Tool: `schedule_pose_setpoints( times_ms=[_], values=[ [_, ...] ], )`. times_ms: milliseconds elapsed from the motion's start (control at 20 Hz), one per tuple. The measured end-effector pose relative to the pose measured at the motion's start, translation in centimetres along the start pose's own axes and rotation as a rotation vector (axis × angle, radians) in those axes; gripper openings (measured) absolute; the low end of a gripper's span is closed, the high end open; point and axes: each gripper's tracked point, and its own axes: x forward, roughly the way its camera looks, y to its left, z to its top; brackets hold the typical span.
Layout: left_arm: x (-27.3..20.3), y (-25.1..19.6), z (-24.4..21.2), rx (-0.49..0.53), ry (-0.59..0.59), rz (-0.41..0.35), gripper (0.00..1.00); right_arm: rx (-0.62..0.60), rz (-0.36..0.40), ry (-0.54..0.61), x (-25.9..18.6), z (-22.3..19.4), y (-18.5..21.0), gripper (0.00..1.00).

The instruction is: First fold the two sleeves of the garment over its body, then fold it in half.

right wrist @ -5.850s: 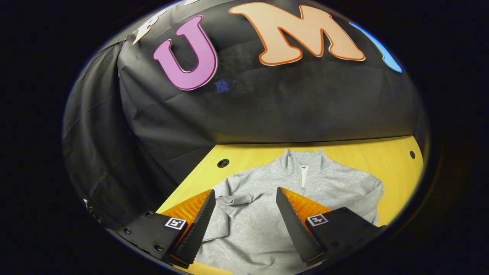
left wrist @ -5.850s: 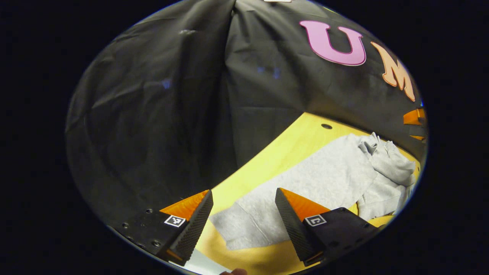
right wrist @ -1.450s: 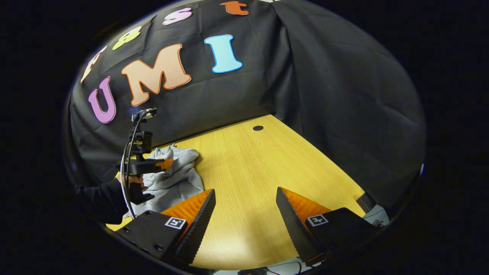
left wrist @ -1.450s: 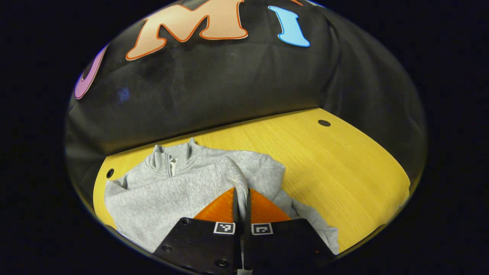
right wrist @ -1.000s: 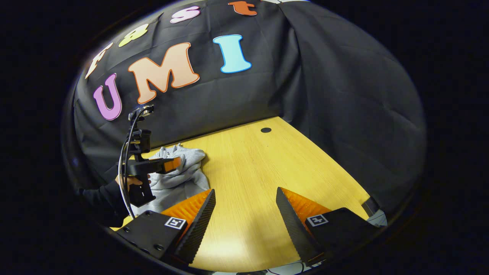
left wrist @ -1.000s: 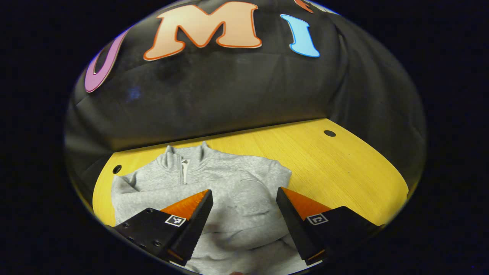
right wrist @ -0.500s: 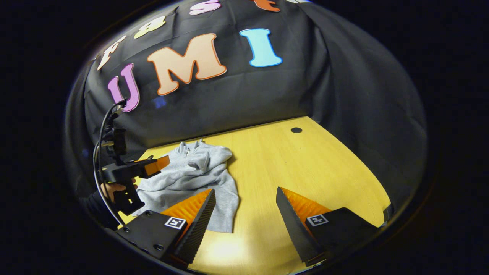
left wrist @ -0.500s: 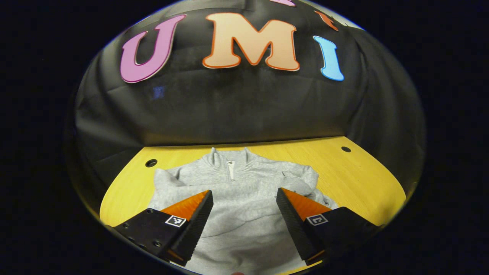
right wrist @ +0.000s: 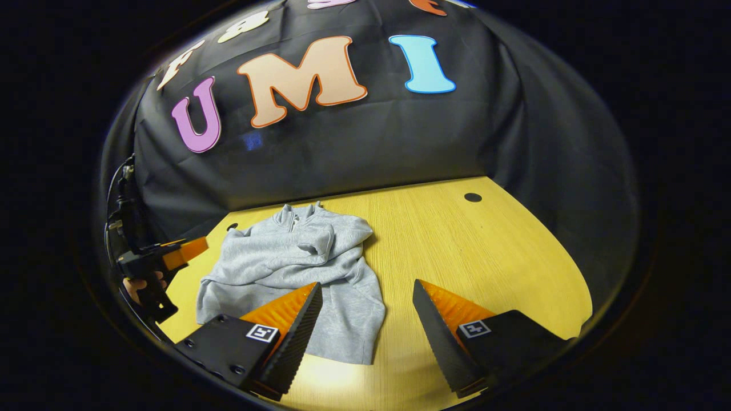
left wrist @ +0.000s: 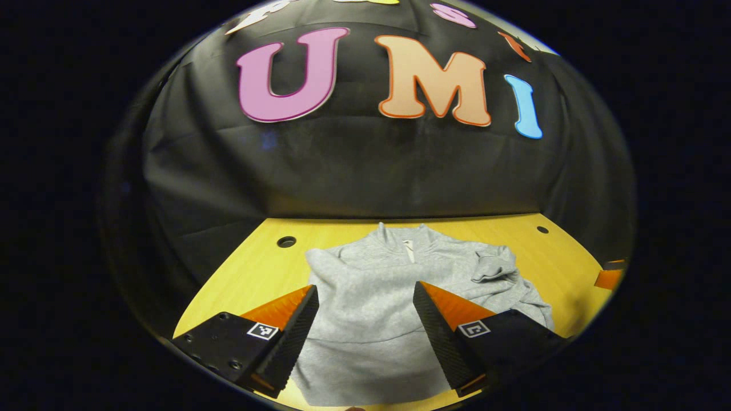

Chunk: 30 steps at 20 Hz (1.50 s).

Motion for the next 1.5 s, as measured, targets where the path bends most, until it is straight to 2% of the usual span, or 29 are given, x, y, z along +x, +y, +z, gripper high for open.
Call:
schedule_pose_setpoints(
  times_ms=[50,100,250,350,400,450,550,600,650,700,750,850,950,1000,1100,1150,1200,1250,1350,1450,1500],
  values=[
    [-0.5,1.0,-0.3,-0.006,0.004,0.004,0.97,-0.006,-0.002,-0.002,0.2,0.1,0.2,0.95],
    [-0.9,1.7,-1.1,-0.011,0.020,-0.001,0.97,-0.011,-0.005,-0.002,0.4,0.2,0.5,0.99],
    [-2.3,3.4,-3.8,-0.001,0.076,-0.001,0.95,-0.048,-0.021,0.012,1.0,-0.7,0.6,0.99],
    [-3.1,3.8,-6.1,0.000,0.118,-0.004,0.95,-0.072,-0.023,0.035,1.2,-2.0,1.1,0.99],
    [-3.5,3.9,-7.5,-0.001,0.151,-0.006,0.95,-0.081,-0.024,0.047,1.5,-2.5,1.4,0.95],
    [-3.8,3.9,-8.9,-0.003,0.182,-0.008,0.95,-0.088,-0.024,0.061,1.7,-3.3,1.5,0.98],
    [-4.6,4.2,-11.0,-0.018,0.222,-0.009,0.95,-0.105,-0.029,0.088,2.0,-4.8,1.6,0.99],
    [-4.9,4.4,-11.8,-0.026,0.233,-0.005,0.95,-0.113,-0.034,0.098,2.0,-5.2,1.7,0.95],
    [-5.1,4.7,-12.4,-0.036,0.236,-0.003,0.95,-0.122,-0.039,0.108,2.1,-5.7,1.7,0.99],
    [-5.2,4.8,-13.0,-0.051,0.239,-0.003,0.95,-0.130,-0.039,0.122,2.3,-6.2,2.3,0.95],
    [-5.2,4.7,-13.8,-0.064,0.260,-0.005,0.95,-0.135,-0.039,0.137,2.4,-6.8,2.4,0.99],
    [-5.4,5.0,-15.5,-0.070,0.295,0.003,0.95,-0.145,-0.040,0.171,2.6,-8.6,2.5,0.99],
    [-5.4,4.9,-16.6,-0.070,0.318,0.002,0.95,-0.158,-0.041,0.201,2.7,-9.8,2.6,0.99],
    [-5.5,4.7,-17.2,-0.071,0.330,-0.001,0.96,-0.164,-0.041,0.216,2.8,-10.5,2.6,0.95],
    [-5.5,4.3,-18.0,-0.066,0.351,-0.010,0.96,-0.173,-0.042,0.241,3.1,-11.5,2.5,0.99],
    [-5.7,4.3,-18.5,-0.061,0.362,-0.011,0.96,-0.176,-0.042,0.252,3.3,-11.9,2.5,0.96],
    [-5.6,4.2,-18.6,-0.057,0.364,-0.010,0.96,-0.179,-0.045,0.262,3.4,-12.3,2.4,0.99],
    [-5.4,4.2,-18.4,-0.057,0.352,-0.010,0.99,-0.180,-0.048,0.276,3.5,-12.7,2.4,0.96],
    [-5.5,4.2,-18.5,-0.055,0.356,-0.011,0.96,-0.184,-0.053,0.301,3.8,-13.7,2.1,0.99],
    [-5.5,4.2,-18.6,-0.059,0.357,-0.007,0.97,-0.181,-0.052,0.340,3.7,-14.8,2.1,0.99],
    [-5.4,4.3,-18.5,-0.060,0.348,-0.003,0.97,-0.165,-0.047,0.336,3.7,-14.7,2.2,0.96]
  ],
)
